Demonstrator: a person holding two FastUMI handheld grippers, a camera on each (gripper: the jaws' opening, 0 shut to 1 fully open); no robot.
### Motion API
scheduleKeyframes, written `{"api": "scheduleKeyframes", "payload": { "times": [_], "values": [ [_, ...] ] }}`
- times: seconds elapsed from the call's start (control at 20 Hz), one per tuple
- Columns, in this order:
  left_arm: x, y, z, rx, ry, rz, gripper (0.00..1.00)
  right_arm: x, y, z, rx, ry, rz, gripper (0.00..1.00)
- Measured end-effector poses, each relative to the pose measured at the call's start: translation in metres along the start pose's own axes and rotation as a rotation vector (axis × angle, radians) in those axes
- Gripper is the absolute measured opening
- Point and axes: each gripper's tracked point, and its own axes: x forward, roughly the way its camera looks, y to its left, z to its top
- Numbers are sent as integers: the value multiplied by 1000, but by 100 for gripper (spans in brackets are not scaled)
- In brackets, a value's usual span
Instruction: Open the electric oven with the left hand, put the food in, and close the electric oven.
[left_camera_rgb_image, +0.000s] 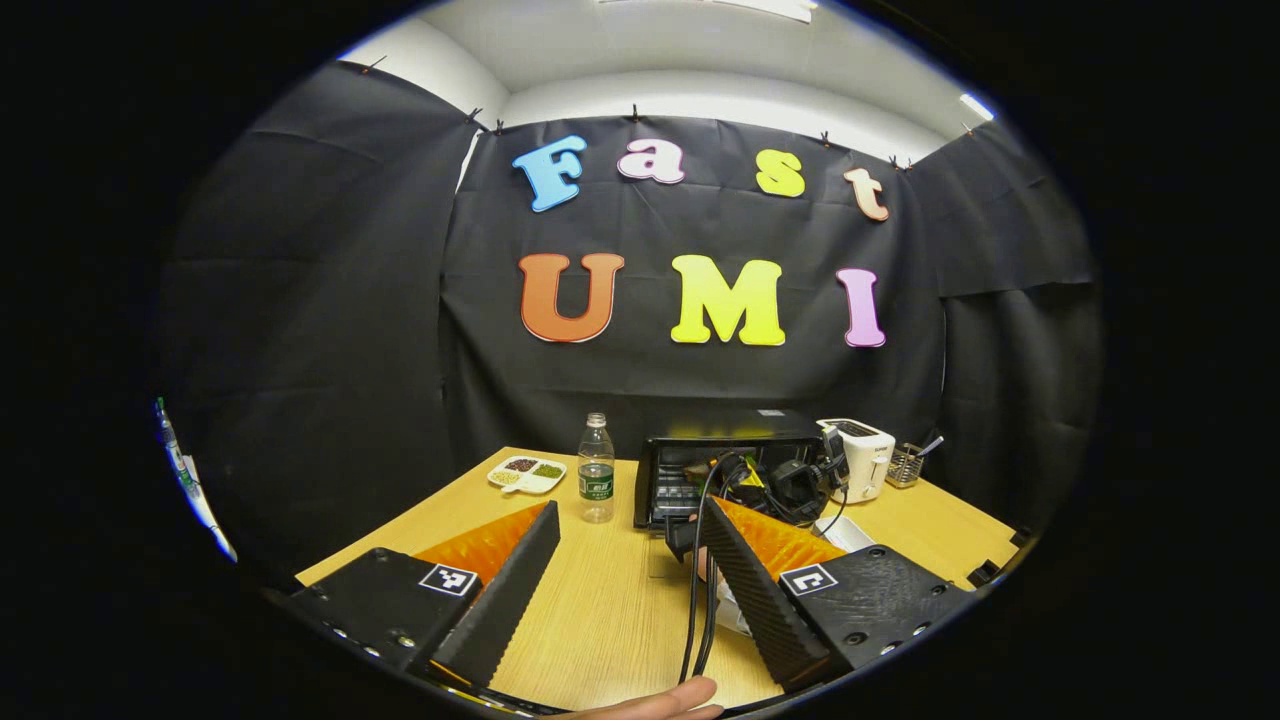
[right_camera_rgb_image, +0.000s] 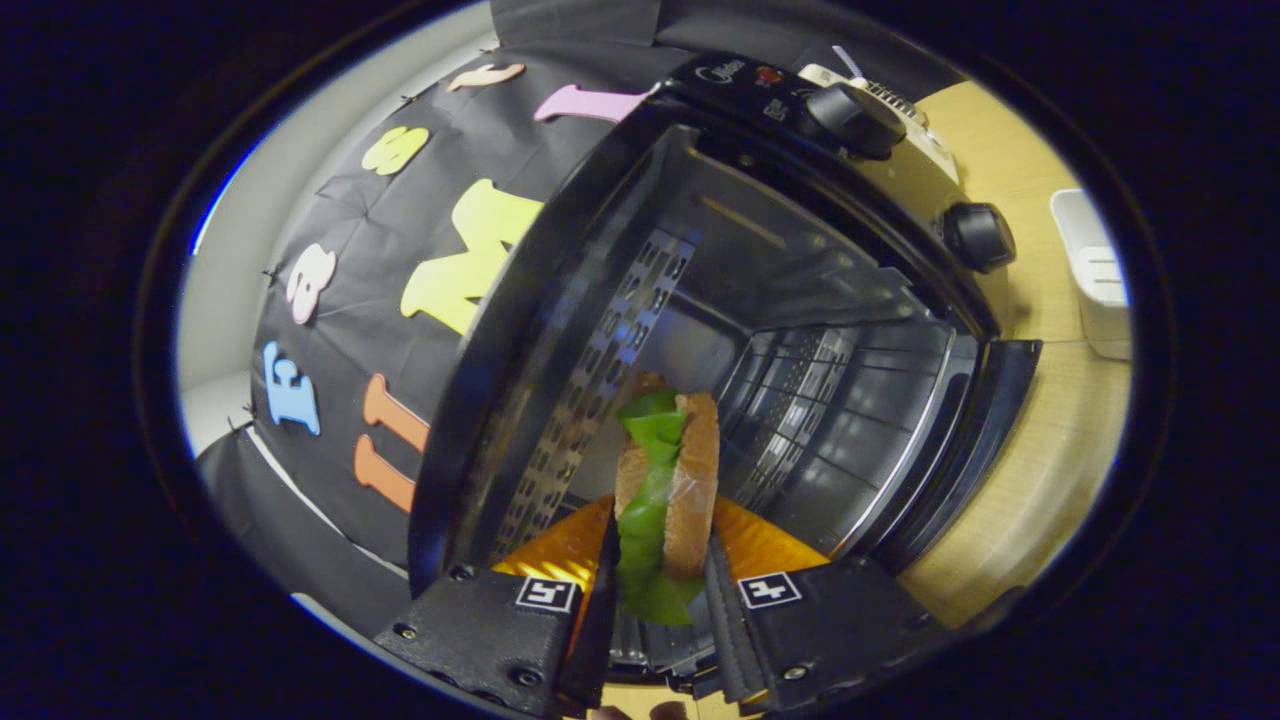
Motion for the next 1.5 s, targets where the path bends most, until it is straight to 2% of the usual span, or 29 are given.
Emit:
{"api": "scheduleKeyframes", "payload": {
  "times": [0.05, 0.1, 0.15, 0.2, 0.25, 0.4, 0.5, 0.75, 0.8, 0.85, 0.9, 1.05, 1.1, 1.25, 1.35, 1.5],
  "values": [
    [2, 1, -1, -6, 4, 0, 94, 1, -2, -3, -2, 9, -6, 46],
    [4, 1, -3, -14, 10, -2, 94, 0, -3, 0, -8, -2, -14, 33],
    [5, 1, -5, -20, 15, -2, 94, 0, -4, 0, -19, -8, -18, 47],
    [5, 1, -5, -24, 19, -2, 94, 0, -5, 1, -29, -13, -23, 36],
    [6, 2, -4, -27, 21, 1, 94, 0, -3, 2, -28, -13, -22, 50],
    [6, 1, -6, -28, 28, -7, 94, 0, -4, 4, -26, -2, -26, 52],
    [5, 0, -6, -14, 31, -11, 94, 0, -6, 3, -67, 5, -36, 54],
    [2, -6, -3, -8, 12, -32, 94, -1, -3, -1, -287, 64, -97, 64],
    [2, -11, -4, -13, 13, -50, 94, -2, -4, 1, -346, 63, -106, 55],
    [1, -13, -4, -16, 18, -61, 94, -2, -4, 2, -407, 66, -116, 70],
    [0, -13, -4, -16, 16, -64, 94, -3, -5, 4, -467, 73, -125, 73],
    [0, -10, -3, -6, 13, -57, 94, -1, -3, 6, -637, 107, -139, 79],
    [0, -8, -2, -6, 13, -51, 94, -2, -2, 7, -700, 113, -139, 84],
    [2, -7, -4, -14, 20, -39, 94, -1, -2, 5, -877, 134, -152, 88],
    [2, -9, -8, -18, 30, -41, 94, 2, -13, 5, -944, 172, -179, 95],
    [-1, -6, -8, -13, 32, -32, 94, 0, -18, -2, -1001, 238, -197, 96]
  ]
}}
